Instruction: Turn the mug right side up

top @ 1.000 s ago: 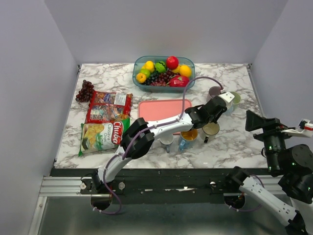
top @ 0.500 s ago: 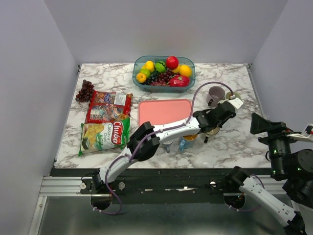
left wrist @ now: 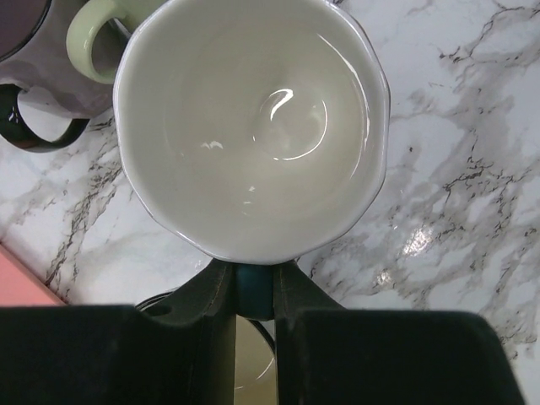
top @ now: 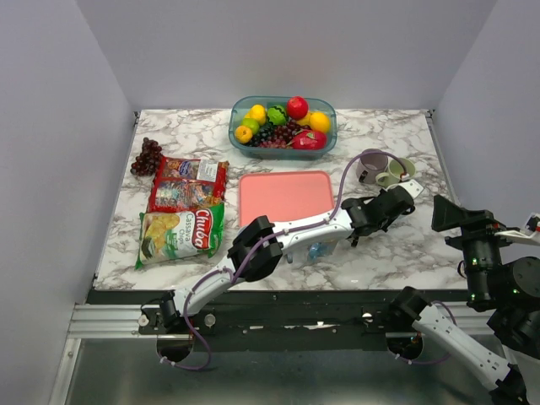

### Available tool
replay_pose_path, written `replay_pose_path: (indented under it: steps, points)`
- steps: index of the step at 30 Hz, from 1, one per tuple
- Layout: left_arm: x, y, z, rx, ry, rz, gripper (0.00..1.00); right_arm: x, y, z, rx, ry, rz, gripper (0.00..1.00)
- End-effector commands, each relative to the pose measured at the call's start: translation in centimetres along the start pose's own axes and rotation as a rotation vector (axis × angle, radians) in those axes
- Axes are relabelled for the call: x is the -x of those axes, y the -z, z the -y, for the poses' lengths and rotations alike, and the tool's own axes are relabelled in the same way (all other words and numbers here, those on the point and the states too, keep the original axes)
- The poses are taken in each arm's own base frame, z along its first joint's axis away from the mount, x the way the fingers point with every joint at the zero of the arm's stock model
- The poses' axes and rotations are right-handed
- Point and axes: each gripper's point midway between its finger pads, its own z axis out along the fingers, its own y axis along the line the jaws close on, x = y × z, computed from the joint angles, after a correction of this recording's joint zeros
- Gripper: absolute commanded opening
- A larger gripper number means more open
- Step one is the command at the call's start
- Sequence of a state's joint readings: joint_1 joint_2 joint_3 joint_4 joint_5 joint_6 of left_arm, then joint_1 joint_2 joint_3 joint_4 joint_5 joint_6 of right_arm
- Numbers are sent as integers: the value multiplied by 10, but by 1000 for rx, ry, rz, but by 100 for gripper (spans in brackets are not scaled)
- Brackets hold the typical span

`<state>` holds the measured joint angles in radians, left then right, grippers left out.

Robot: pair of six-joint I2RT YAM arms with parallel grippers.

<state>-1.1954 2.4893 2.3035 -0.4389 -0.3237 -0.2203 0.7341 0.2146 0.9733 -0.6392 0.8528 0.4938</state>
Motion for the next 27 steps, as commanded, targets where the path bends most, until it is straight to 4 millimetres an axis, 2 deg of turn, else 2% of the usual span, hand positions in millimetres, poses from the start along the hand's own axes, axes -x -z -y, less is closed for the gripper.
replay_pose_path:
  steps: [1, 7, 18, 27]
  points:
    - [21, 11, -5, 45, 77, 34, 0, 0, 2, 7, -26, -6, 2, 88]
    - [11, 10, 0, 25, 104, 4, 0, -2, -1, 4, -28, 0, -7, 88]
    - [4, 6, -6, 64, 80, -14, 1, -7, -4, 2, -34, 9, -17, 88]
    - [-3, -1, -2, 40, 47, -19, 15, -8, -4, 4, -38, 6, -16, 88]
